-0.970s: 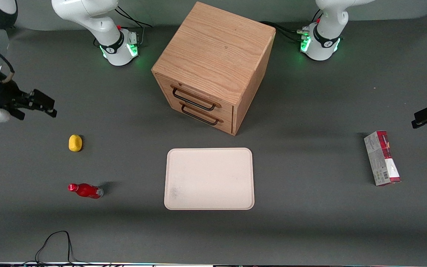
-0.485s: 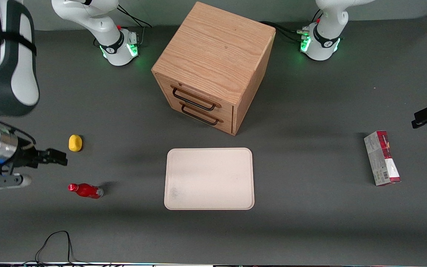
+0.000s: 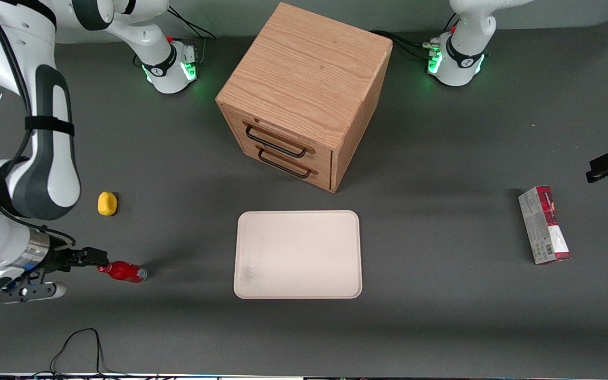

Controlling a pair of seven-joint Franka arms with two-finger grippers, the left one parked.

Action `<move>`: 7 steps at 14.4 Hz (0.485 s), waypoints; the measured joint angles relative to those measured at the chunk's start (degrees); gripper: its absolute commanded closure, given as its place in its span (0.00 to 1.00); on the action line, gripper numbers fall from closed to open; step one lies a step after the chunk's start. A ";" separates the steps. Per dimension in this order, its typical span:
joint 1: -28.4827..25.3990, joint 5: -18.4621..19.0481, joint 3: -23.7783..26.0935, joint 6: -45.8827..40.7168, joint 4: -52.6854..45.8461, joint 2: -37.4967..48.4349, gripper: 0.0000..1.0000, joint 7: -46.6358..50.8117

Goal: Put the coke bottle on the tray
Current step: 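Move the open right gripper down over the red Coca-Cola bottle, then close the right gripper around the bottle's neck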

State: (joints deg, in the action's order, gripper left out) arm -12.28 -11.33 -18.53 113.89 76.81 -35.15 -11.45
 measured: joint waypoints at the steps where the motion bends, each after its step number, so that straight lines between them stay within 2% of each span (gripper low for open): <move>1: -0.01 -0.05 0.00 2.13 1.50 -0.37 0.00 0.00; 7: -0.18 -1.09 0.14 9.83 8.94 -0.66 0.01 0.00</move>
State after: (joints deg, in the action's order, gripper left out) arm -12.46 -12.42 -18.39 123.72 85.76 -35.81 -11.45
